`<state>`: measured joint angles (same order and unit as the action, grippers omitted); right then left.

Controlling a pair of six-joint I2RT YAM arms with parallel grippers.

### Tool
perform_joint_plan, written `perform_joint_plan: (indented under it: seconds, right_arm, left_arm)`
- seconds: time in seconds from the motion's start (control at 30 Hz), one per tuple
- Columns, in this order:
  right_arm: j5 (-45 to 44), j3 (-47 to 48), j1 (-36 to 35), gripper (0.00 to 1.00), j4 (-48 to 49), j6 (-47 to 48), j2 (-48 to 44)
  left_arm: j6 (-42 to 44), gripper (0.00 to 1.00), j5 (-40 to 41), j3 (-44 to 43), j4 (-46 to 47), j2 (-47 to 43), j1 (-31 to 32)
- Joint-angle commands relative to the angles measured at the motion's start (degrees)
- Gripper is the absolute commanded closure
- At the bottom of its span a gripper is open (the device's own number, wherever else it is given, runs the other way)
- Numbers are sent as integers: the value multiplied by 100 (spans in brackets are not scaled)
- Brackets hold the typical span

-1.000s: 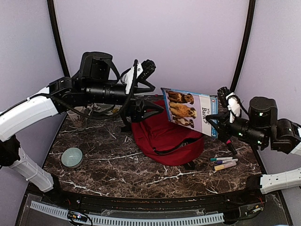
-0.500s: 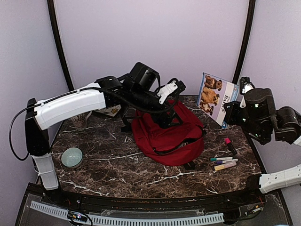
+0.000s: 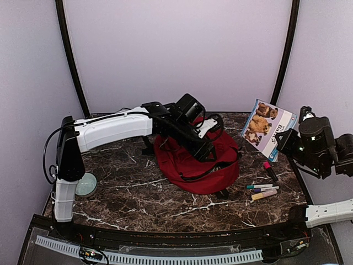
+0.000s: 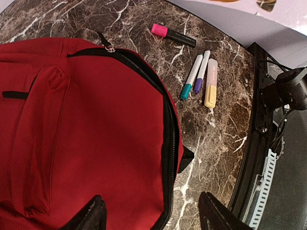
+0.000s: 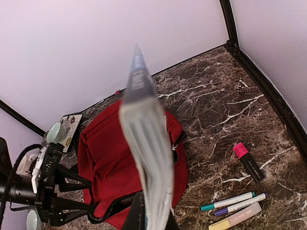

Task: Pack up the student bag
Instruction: Pick up the largest pocket of the bag from the student bag.

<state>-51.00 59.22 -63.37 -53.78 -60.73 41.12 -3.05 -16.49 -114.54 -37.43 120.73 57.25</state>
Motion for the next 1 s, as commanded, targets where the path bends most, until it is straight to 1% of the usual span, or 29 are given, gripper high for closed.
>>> perform_joint_plan:
  seconds: [0.0, 0.1, 0.27, 0.4, 0.47, 0.5, 0.6, 0.7, 0.73, 0.77, 0.87, 0.97]
  right_arm:
    - [-63, -41, 18, 100, -217, -474, -110]
    - [-10, -59, 19, 100, -383, -653, -147]
    - [184, -166, 18, 100, -405, -959, -192]
    - [378, -239, 19, 100, -430, -1183, -193]
    - [500, -276, 19, 100, -369, -1186, -193]
    - [542, -269, 18, 100, -362, -1189, -203]
    - [616, -364, 19, 100, -264, -1197, -265]
    - [658, -600, 18, 100, 144, -1064, -400]
    - [672, -654, 23, 100, 283, -1088, -430]
    - [696, -702, 19, 100, 422, -1106, -451]
    - [749, -876, 21, 100, 961, -1069, -479]
    - [693, -827, 24, 100, 1237, -1054, -401]
  left_arm:
    - [-284, 33, 64, -112, 6, 120, 87]
    - [-397, 36, 205, -134, 92, 280, 93]
    - [-462, 40, 122, -155, 238, 456, 110]
    - [-489, 40, 35, -141, 327, 515, 141]
    - [-511, 43, 22, -132, 341, 561, 161]
    - [-523, 47, 38, -124, 343, 596, 174]
    - [-581, 68, 278, -161, 300, 682, 210]
    - [-703, 92, 658, -194, 264, 696, 250]
    - [-774, 98, 824, -244, 240, 690, 273]
    - [-875, 100, 935, -286, 216, 689, 293]
    - [-1095, 100, 1090, -396, 184, 681, 313]
    - [-1231, 100, 1216, -502, 105, 679, 313]
